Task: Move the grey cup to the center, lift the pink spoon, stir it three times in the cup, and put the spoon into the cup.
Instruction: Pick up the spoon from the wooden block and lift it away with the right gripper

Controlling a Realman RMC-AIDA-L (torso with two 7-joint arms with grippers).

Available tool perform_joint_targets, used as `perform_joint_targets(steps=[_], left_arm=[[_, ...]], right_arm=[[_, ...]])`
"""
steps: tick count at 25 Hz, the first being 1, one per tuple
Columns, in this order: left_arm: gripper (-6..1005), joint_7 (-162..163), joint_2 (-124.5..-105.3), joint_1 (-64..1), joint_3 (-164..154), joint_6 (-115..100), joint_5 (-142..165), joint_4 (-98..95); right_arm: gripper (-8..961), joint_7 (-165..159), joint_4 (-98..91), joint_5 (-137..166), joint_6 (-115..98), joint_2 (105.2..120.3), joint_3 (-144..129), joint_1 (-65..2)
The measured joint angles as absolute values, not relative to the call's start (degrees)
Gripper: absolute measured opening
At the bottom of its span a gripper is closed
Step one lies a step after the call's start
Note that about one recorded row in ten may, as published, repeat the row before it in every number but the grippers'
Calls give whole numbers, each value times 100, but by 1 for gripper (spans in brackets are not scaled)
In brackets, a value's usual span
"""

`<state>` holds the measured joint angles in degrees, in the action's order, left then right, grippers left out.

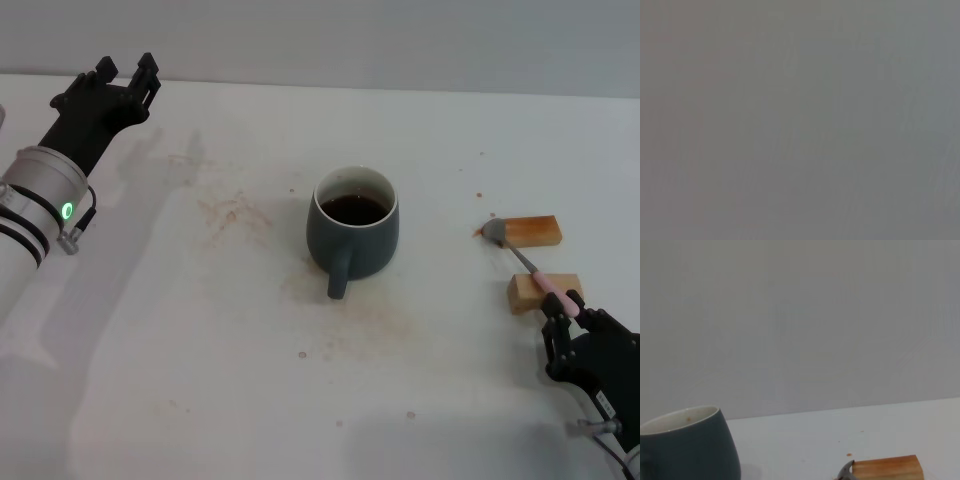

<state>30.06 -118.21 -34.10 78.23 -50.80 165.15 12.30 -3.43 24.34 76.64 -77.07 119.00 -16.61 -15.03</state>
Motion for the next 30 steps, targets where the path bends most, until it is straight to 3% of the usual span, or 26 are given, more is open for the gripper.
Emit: perform_joint_targets(steps=[30], left_arm=[[550, 3006, -11821, -3385, 7822, -5080, 16513, 1203]], right_arm=[[123, -314, 2406, 7629, -7717, 11918, -1634, -1553]])
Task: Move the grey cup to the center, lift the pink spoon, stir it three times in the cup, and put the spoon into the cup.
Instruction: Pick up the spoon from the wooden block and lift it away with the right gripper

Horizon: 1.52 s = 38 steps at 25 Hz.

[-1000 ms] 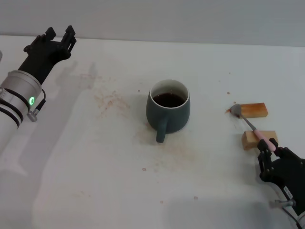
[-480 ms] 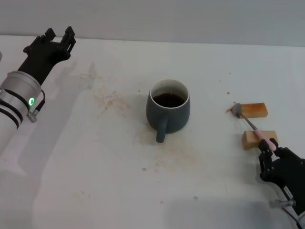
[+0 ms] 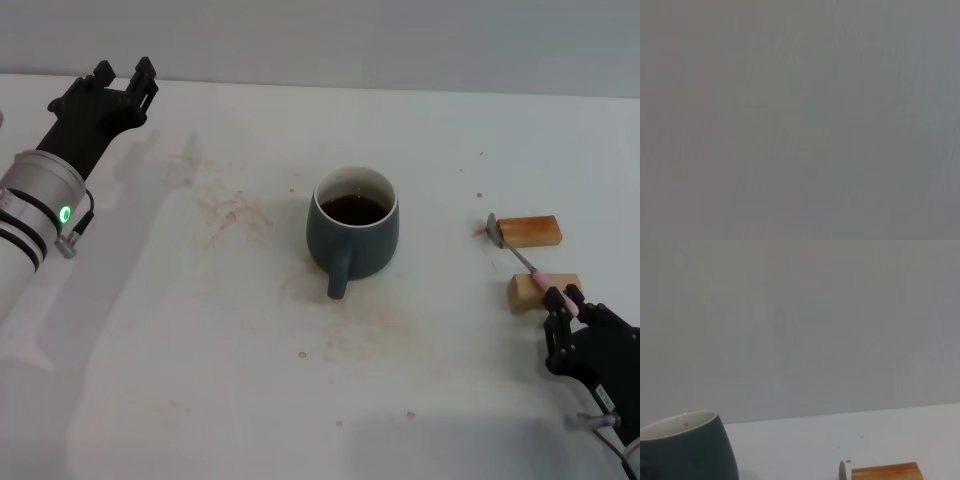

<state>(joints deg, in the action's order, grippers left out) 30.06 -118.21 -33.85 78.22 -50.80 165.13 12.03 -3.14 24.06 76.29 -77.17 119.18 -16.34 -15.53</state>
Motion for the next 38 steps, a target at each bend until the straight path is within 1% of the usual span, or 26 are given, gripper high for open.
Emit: perform_joint_targets(steps=[38], left_arm=[[550, 3076, -11821, -3314, 7875, -5080, 16506, 1229]], right_arm=[[113, -342, 2408, 7626, -7611, 11918, -1634, -1582]])
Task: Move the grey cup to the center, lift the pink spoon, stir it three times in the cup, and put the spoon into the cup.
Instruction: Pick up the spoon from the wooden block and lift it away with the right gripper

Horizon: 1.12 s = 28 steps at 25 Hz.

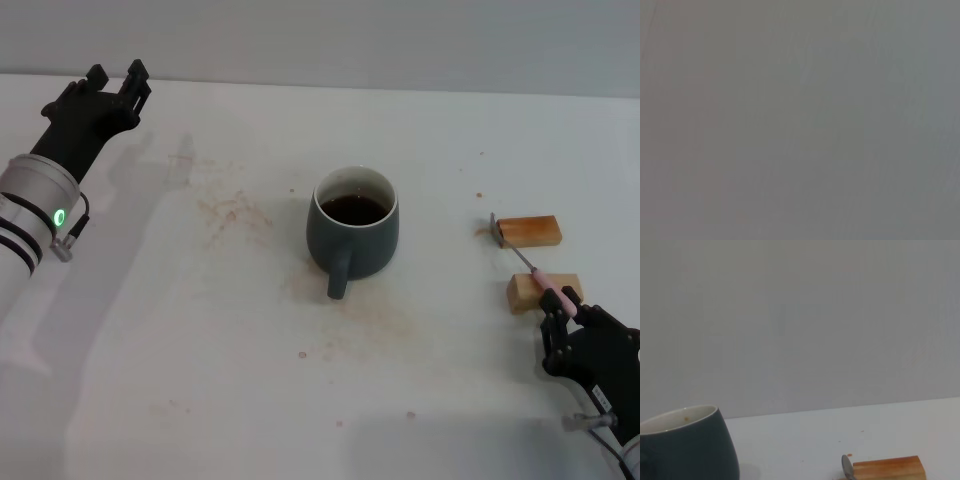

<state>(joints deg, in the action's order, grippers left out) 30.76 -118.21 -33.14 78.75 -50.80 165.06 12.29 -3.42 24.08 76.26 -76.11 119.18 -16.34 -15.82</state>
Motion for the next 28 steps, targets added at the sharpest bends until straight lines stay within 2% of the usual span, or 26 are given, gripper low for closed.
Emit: perform_joint_targets(steps=[28], left_arm=[[550, 3085, -11821, -3309, 7884, -5080, 16506, 1203]], right_arm=[[101, -343, 2408, 7622, -7667, 11927, -1634, -1634]])
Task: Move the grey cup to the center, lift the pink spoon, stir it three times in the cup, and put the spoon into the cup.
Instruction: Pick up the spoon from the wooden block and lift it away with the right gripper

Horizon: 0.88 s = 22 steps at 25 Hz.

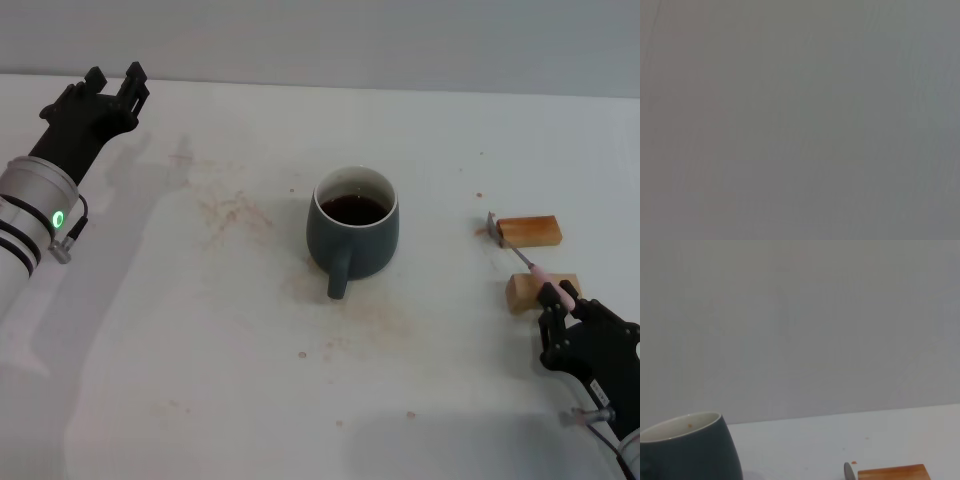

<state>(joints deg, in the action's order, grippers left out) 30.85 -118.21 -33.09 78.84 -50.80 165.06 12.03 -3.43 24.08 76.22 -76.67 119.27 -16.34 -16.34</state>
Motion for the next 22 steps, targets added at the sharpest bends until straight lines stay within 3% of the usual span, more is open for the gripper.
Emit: perform_joint_targets(steps=[22], left_arm=[[549, 3085, -11821, -3304, 7885, -5070, 16506, 1198]], right_arm=[[102, -343, 2394, 7632, -7751, 11926, -1568, -1756]])
